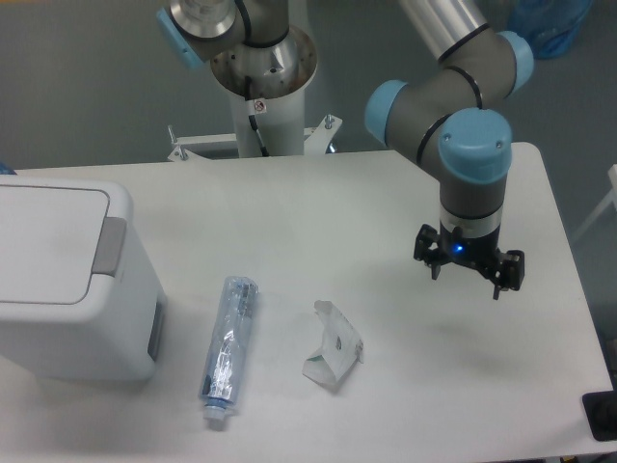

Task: Open the trash can
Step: 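Move the open gripper across the table toward the white trash can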

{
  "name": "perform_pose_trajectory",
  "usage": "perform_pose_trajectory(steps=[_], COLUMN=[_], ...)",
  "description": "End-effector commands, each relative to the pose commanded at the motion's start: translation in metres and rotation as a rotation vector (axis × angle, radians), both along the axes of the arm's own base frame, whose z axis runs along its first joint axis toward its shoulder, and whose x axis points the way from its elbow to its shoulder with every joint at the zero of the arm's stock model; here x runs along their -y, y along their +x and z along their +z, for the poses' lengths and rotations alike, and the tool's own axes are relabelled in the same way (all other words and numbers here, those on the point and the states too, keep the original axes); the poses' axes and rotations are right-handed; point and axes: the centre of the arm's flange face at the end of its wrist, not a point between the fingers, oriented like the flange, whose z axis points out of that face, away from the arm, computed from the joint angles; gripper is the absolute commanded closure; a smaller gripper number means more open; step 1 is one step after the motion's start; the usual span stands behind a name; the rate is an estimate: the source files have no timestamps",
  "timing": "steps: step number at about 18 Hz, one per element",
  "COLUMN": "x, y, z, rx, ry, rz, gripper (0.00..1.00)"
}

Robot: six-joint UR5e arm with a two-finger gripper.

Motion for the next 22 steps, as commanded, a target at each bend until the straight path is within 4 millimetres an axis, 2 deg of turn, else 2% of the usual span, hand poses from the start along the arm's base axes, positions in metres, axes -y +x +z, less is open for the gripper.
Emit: perform_pose_trajectory(steps=[3,8,11,18,22], x=[-0.013,-0.035,-0.039,-0.064,-0.065], y=[0.019,0.055,0.077,0.133,0.161], z=[0.014,0.025,0.05,0.091,0.114], rx=[0.0,0.031,0.062,0.109,0.16], ry=[0.028,0.07,0.141,0.208,0.251], rz=[0.052,0.124,0.144,0.197,0.222], gripper=[0.0,0.0,0.0,0.0,0.0])
